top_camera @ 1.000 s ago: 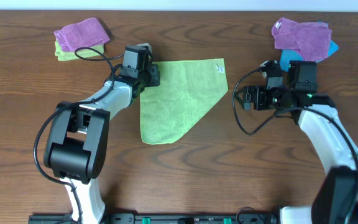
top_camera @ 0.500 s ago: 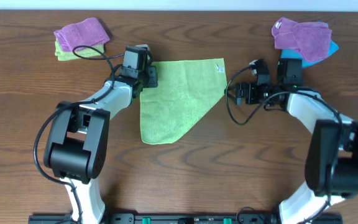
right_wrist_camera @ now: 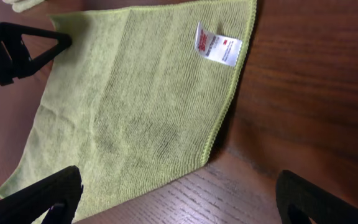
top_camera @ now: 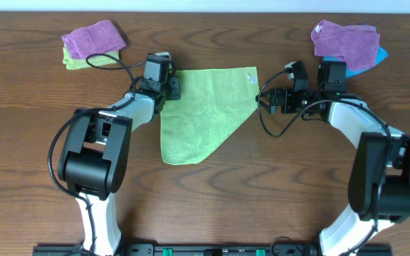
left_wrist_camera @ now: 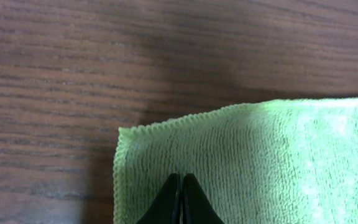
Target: Fold the cloth
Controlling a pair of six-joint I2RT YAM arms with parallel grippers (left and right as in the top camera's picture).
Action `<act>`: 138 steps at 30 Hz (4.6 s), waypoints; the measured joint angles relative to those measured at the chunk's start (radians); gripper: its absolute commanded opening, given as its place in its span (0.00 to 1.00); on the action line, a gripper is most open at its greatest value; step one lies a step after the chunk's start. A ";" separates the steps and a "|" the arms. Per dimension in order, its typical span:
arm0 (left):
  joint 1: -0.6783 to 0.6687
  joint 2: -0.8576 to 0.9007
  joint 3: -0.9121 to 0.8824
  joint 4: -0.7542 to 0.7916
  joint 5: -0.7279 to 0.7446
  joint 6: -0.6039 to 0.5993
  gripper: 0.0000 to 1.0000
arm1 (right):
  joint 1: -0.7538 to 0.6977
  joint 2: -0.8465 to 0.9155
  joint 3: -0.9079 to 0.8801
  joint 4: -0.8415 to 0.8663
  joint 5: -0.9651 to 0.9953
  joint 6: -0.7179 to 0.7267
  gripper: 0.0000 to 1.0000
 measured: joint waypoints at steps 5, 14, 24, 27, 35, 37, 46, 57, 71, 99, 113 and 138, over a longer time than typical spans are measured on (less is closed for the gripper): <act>0.000 0.003 0.000 0.012 -0.003 0.000 0.06 | 0.000 0.007 0.002 0.043 -0.002 0.002 0.99; 0.000 0.006 0.000 0.021 -0.003 0.000 0.06 | 0.004 0.134 0.014 0.143 -0.067 0.067 0.99; 0.000 0.006 0.000 0.021 -0.009 0.000 0.06 | 0.111 0.191 0.045 0.182 -0.174 0.126 0.99; 0.000 0.006 0.000 0.021 -0.010 0.000 0.06 | 0.155 0.191 0.054 0.124 -0.198 0.129 0.98; 0.000 0.006 0.000 0.021 -0.010 0.000 0.05 | 0.182 0.193 0.053 0.010 -0.314 0.140 0.95; 0.000 0.006 0.000 0.021 -0.010 0.000 0.06 | 0.180 0.193 0.053 -0.010 -0.332 0.150 0.95; 0.000 0.006 0.000 0.022 -0.010 0.000 0.06 | 0.177 0.133 0.187 -0.159 -0.445 0.223 0.99; -0.001 0.006 0.000 0.019 -0.019 0.000 0.06 | 0.169 -0.092 0.482 0.219 -0.755 0.550 0.99; -0.001 0.006 0.002 0.013 -0.029 0.001 0.06 | 0.097 -0.081 0.368 -0.208 -0.639 0.391 0.99; -0.001 0.006 0.013 -0.017 -0.040 -0.034 0.06 | 0.243 0.212 0.326 -0.283 -0.009 -0.062 0.99; -0.001 0.006 0.013 -0.018 -0.040 -0.035 0.06 | 0.262 0.305 0.326 -0.061 -0.109 0.044 0.99; -0.002 0.006 0.013 -0.019 -0.085 -0.035 0.06 | 0.312 0.333 0.352 -0.308 -0.298 0.148 0.92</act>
